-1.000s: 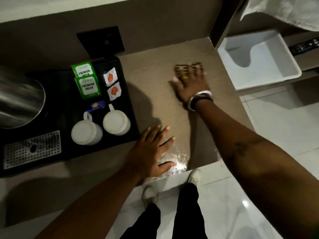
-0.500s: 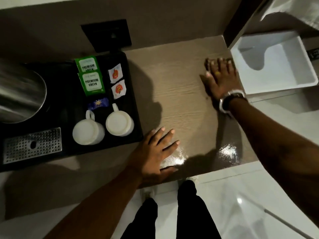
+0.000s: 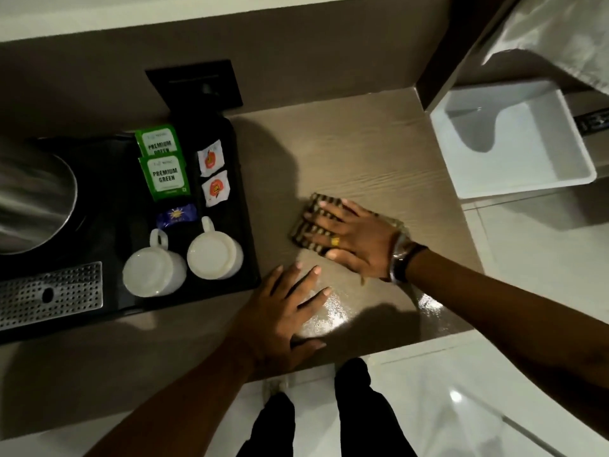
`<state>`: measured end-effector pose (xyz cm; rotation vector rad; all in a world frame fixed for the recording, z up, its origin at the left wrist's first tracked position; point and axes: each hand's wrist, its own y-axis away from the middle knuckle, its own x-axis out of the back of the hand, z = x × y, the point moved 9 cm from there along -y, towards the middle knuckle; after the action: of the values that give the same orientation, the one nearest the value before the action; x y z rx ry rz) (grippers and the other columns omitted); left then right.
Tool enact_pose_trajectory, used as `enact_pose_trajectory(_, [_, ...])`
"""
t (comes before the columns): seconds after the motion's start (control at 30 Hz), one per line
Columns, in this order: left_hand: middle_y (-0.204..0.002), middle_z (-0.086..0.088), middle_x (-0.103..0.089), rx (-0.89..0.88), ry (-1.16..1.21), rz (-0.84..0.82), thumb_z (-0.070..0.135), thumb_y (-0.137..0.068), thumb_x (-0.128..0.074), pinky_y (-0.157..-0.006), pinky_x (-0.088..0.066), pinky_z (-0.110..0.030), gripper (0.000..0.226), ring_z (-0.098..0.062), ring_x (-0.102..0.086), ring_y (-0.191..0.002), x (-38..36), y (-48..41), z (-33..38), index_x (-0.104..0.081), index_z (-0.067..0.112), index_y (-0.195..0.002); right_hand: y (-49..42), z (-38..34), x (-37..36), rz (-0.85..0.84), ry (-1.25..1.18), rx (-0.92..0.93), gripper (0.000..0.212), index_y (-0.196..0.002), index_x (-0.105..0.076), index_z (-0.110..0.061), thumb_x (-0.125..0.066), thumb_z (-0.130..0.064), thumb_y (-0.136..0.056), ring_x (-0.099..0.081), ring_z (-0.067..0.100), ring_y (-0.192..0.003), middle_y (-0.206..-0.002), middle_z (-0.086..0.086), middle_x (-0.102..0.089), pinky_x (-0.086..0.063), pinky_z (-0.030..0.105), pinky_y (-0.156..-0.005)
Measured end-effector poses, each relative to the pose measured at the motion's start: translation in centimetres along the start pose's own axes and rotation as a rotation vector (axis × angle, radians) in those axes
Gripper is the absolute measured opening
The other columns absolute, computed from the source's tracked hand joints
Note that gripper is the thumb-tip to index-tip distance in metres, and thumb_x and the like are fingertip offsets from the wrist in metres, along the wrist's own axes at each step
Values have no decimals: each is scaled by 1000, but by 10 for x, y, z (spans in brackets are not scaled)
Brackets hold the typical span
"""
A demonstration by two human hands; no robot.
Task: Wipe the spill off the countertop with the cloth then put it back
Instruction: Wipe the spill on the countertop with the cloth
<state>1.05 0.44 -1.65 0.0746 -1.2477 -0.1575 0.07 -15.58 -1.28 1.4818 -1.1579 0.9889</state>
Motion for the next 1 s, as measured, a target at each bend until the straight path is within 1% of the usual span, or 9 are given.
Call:
enact_pose_trajectory(0.1, [-168, -11, -25, 5, -24, 15, 71, -93, -50, -121, -15, -55, 79, -39, -22, -153, 2, -1, 1, -38, 25, -156, 26, 48, 7, 0, -2, -141, 58, -153, -29, -35, -15, -55, -100, -16, 29, -153, -164, 2, -24, -12, 53, -122])
enact_pose_trajectory(0.33, [-165, -15, -30, -22, -35, 67, 69, -89, -52, -121, -21, -57, 81, -42, -27, -150, 1, -1, 2, -43, 21, -154, 7, 171, 41, 198, -133, -803, 64, -156, -26, -30, -18, -58, -99, -9, 29, -154, -167, 2, -17, -4, 46, -123])
enact_pose_trajectory(0.47, [-165, -14, -31, 8, -52, 41, 70, -89, -49, -121, -21, -57, 82, -40, -25, -152, 0, 0, 3, -42, 21, -154, 10, 99, 22, 211, -126, -735, 77, -157, -20, -31, 2, -68, -94, -7, 32, -154, -167, 7, -18, -7, 52, -124])
enact_pose_trajectory(0.57, [-162, -14, -37, -17, -32, 37, 69, -89, -48, -119, -24, -60, 79, -42, -29, -150, 1, 2, 7, -48, 19, -150, 46, -18, -10, 156, -126, -563, 61, -158, -15, -34, -12, -56, -101, 2, 27, -154, -167, 3, -11, -7, 50, -124])
enact_pose_trajectory(0.67, [-159, -11, -43, -58, -41, 70, 68, -90, -47, -115, -28, -63, 78, -47, -36, -144, 2, 2, 7, -52, 16, -147, 104, -84, -37, 115, -215, -580, 59, -156, -20, -34, -15, -51, -100, -2, 24, -155, -167, -4, -9, -7, 48, -124])
enact_pose_trajectory(0.77, [-160, -10, -41, -62, -62, 83, 69, -88, -46, -116, -28, -63, 80, -47, -33, -146, 3, -1, 7, -50, 17, -149, 149, -51, -40, 113, -184, -674, 59, -155, -28, -34, -15, -52, -100, -14, 28, -154, -165, 1, -20, -16, 50, -121])
enact_pose_trajectory(0.83, [-161, -9, -40, -59, -50, 89, 69, -88, -44, -118, -25, -61, 81, -45, -29, -148, 3, -1, 7, -49, 18, -149, 169, 0, -33, 146, -142, -817, 62, -156, -23, -37, -8, -58, -99, -18, 33, -152, -165, 6, -24, -19, 54, -120])
enact_pose_trajectory(0.93, [-162, -9, -39, -56, -52, 88, 69, -87, -45, -117, -25, -61, 81, -44, -28, -149, 1, -1, 6, -49, 18, -150, 172, 67, -19, 224, -209, -1128, 69, -158, -12, -36, -9, -65, -95, -4, 30, -155, -168, 2, -11, -9, 52, -124])
enact_pose_trajectory(1.0, [-161, -9, -39, -55, -65, 75, 69, -87, -45, -116, -27, -61, 81, -44, -29, -148, 0, -1, 6, -50, 18, -149, 145, 79, -9, 248, -266, -1215, 77, -157, -15, -34, -9, -69, -89, 0, 31, -155, -168, 3, -7, -3, 51, -124])
